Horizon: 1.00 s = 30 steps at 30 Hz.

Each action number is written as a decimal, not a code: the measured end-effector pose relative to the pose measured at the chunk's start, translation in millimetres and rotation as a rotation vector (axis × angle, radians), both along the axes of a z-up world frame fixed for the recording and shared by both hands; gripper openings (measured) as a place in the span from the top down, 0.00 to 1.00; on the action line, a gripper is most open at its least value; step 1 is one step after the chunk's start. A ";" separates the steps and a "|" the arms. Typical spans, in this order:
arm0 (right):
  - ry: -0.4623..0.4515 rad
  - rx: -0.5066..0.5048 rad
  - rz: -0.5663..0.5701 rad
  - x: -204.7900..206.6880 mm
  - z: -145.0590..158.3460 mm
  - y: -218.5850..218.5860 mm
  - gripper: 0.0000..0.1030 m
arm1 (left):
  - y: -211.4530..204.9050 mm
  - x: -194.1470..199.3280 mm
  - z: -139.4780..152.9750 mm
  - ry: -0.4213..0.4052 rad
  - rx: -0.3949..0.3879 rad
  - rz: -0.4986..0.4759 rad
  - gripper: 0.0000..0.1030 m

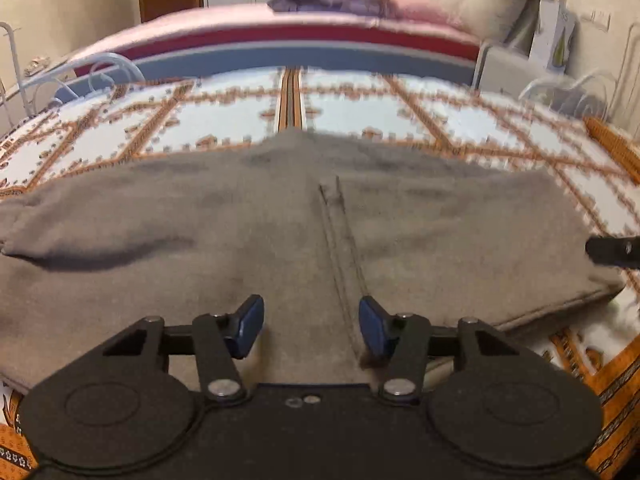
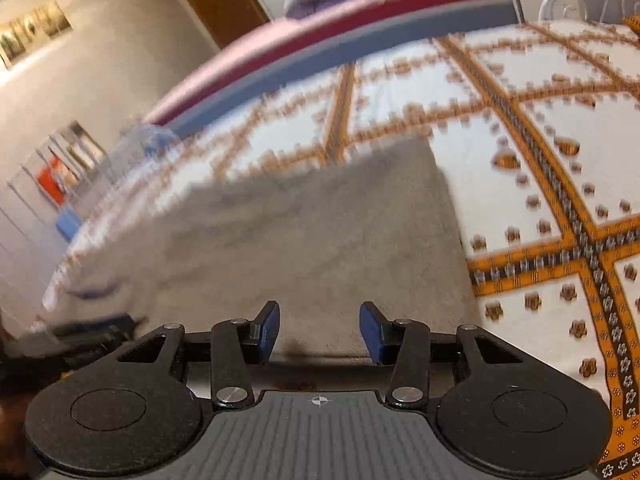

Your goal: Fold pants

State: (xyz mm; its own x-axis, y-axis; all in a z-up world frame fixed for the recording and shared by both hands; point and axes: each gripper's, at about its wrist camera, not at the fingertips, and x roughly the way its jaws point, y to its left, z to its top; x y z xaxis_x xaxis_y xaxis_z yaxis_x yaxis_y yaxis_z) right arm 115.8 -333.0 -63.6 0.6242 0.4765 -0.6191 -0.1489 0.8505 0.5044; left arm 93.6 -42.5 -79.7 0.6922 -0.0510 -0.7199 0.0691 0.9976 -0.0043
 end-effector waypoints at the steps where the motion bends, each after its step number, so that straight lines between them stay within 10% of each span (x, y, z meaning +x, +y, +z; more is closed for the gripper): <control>1: -0.053 0.008 -0.011 -2.2 8.0 -3.5 0.56 | -0.7 0.6 1.8 -0.017 0.007 -0.001 0.57; 6: -0.133 -0.037 -0.078 33.5 22.9 -14.4 0.56 | -6.1 19.0 -11.1 0.017 0.050 -0.015 0.54; 10: 0.083 -0.075 -0.076 71.2 -29.6 -25.8 0.57 | 0.0 25.4 -14.0 0.016 0.039 0.011 0.40; 15: -0.010 -0.007 -0.087 53.2 -6.7 -26.9 0.56 | 4.1 16.5 -8.4 0.008 0.042 0.016 0.41; 18: -0.037 -0.023 -0.045 38.2 3.1 -19.8 0.56 | 4.2 2.4 -1.6 -0.006 0.068 -0.008 0.24; 21: -0.067 -0.036 0.007 20.3 10.5 -11.9 0.22 | 20.0 -22.3 11.9 -0.068 0.090 -0.003 0.16; 26: -0.163 -0.093 0.088 -8.9 21.3 5.4 0.15 | 105.7 -62.2 31.5 -0.095 -0.039 0.181 0.56; 30: -0.193 -0.114 0.073 -10.4 19.0 13.6 0.15 | 191.1 -79.2 26.1 -0.052 -0.200 0.426 0.60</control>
